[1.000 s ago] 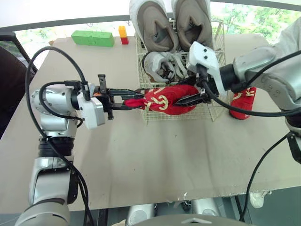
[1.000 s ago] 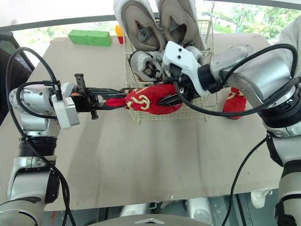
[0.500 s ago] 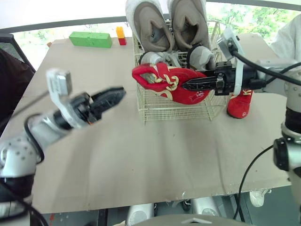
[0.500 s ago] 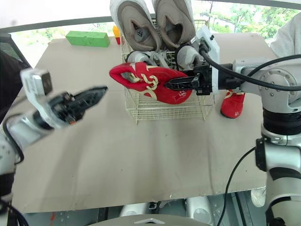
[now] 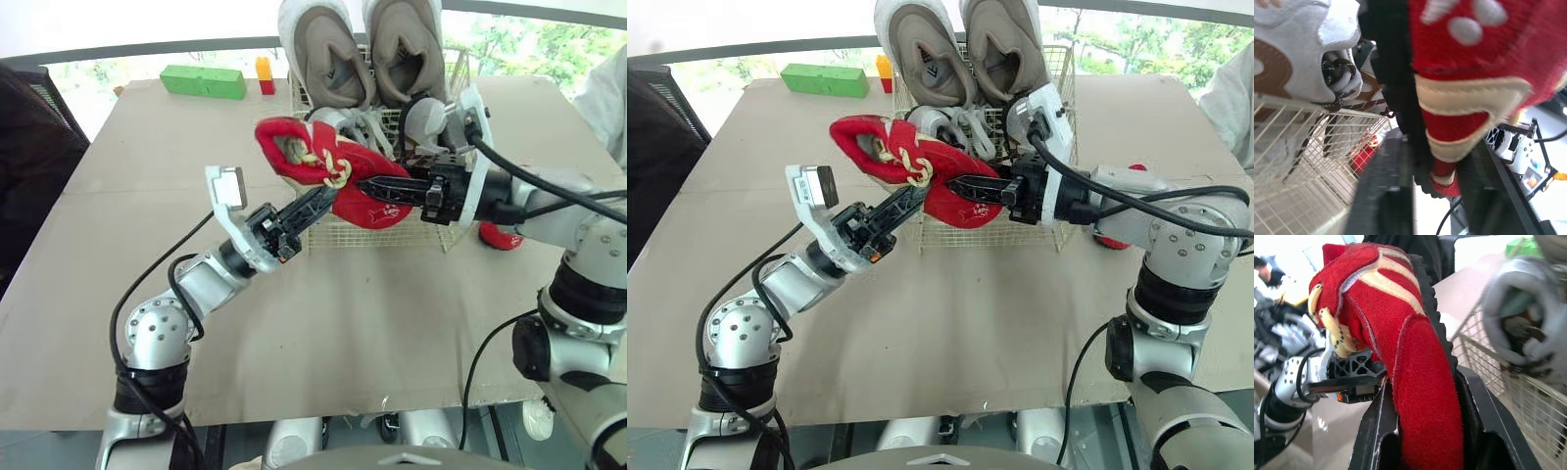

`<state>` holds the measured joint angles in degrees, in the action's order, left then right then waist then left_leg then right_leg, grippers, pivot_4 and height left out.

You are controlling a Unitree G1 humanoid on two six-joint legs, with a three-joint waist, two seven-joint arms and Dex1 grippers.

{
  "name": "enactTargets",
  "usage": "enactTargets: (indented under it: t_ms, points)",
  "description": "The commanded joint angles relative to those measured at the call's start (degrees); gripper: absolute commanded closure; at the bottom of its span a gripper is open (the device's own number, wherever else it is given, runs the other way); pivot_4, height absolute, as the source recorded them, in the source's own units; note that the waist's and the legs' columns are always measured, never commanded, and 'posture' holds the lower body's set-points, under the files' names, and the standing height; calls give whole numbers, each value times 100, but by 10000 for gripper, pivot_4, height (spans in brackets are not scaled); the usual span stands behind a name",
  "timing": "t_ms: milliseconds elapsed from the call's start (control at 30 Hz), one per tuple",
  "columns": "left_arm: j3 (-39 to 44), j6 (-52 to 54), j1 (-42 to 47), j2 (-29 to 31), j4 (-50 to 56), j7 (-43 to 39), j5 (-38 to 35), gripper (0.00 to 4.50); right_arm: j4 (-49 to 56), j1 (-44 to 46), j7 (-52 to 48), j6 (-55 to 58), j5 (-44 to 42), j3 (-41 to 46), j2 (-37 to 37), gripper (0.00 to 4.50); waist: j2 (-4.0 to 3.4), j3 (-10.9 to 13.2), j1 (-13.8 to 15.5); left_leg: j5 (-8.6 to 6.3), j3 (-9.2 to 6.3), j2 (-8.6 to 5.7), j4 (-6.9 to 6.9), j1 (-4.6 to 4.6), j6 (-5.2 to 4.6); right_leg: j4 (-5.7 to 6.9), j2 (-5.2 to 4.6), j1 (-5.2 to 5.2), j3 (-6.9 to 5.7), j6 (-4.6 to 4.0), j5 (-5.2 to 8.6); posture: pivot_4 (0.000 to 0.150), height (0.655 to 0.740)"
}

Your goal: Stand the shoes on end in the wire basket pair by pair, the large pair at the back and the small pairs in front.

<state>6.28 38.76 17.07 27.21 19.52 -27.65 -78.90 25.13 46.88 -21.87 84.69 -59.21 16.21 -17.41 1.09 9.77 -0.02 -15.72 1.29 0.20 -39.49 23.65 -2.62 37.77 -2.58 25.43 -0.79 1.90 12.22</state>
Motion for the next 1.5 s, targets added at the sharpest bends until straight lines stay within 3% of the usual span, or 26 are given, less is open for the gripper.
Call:
enactTargets:
  t_ms: [33, 200, 333, 533, 767, 800, 967, 1067, 1200, 1267, 1367, 1500]
  points:
    - [380, -113, 427, 296, -238, -443, 389, 40911, 668, -442, 22, -469, -340, 214, -54, 29708, 1, 0, -7, 0, -2, 0, 0, 1, -1, -1, 1, 0, -1, 0, 0, 1500, 7400]
    - [72, -929, 1211, 1568, -808, -2381, 2316, 40922, 2007, -1804, -942, -2264, 289, 144, -784, 7487, 0, 1, -45, -4, 3, -3, 5, 1, -8, -9, 14, 1, -2, 7, 5, 1500, 7400]
    - [-127, -1503, 2203, 1822, -1645, -3108, 3245, 40922, 2391, -2915, -1449, -3120, 359, 628, -1272, 7487, 5, 3, -20, -13, -2, -1, 4, 4, -22, -16, 21, -1, -5, 8, 6, 1500, 7400]
    - [-1065, -2708, 2533, 1793, -2278, -3944, 5007, 40922, 2589, -3888, -1419, -3749, 375, 972, -1758, 7487, 4, 3, -60, -13, 8, 0, 4, -4, -22, -17, 20, -4, 9, 10, 7, 1500, 7400]
    - [-1450, -3325, 2242, 1931, -2662, -4765, 5704, 40922, 2556, -4188, -1229, -4048, 286, 914, -1980, 7487, 5, 3, -73, -14, 6, 13, 3, -3, -23, -12, 28, -1, 10, 9, 7, 1500, 7400]
    - [-1416, -3387, 2212, 1933, -2680, -4803, 5746, 35945, 2549, -4225, -1191, -4086, 267, 895, -1996, 7003, 4, 2, -76, -14, 9, 13, 3, -6, -24, -11, 29, -1, 12, 9, 7, 1500, 7400]
    - [-576, -1983, 2062, 2487, -2271, -5014, 4752, 14171, 2325, -4657, -888, -3972, 506, 952, -2234, 6737, 4, 1, -93, -15, 16, 17, 3, -18, -26, -5, 32, -6, 20, 9, 7, 1500, 7400]
    - [-42, -1077, 1975, 2711, -1994, -4886, 4067, 14171, 2105, -4835, -642, -3703, 433, 1000, -2465, 6737, 5, 2, -89, -15, 20, 22, 3, -26, -26, 3, 35, -7, 23, 10, 8, 1500, 7400]
    - [1117, 565, 2048, 2635, -1690, -3940, 2545, 14171, 1343, -4681, -310, -3396, 625, 1205, -2859, 6737, 8, 4, -43, -15, 15, 22, -2, -23, -26, -3, 29, -15, 17, 11, 9, 1500, 7400]
    - [1555, 1371, 2096, 2440, -1244, -3294, 1065, 14171, 818, -4382, -177, -3324, 937, 1095, -3110, 6737, 13, 5, -41, -16, 15, 19, -6, -23, -26, -10, 23, -21, 15, 11, 8, 1500, 7400]
    - [1708, 1982, 1966, 2220, -580, -2329, -598, 14171, 171, -3906, -73, -3407, 1700, 623, -3532, 6737, 15, 6, -40, -16, 9, 16, -20, -19, -27, -12, 2, -28, 22, 13, 8, 1500, 7400]
    - [1287, 1898, 1057, 2025, 882, -2218, -446, 14171, -1079, -2776, -135, -2804, 2040, -115, -3777, 6737, 10, 8, -95, -4, 13, 14, -16, -31, -6, -6, -7, -33, 30, 13, 10, 1500, 7400]
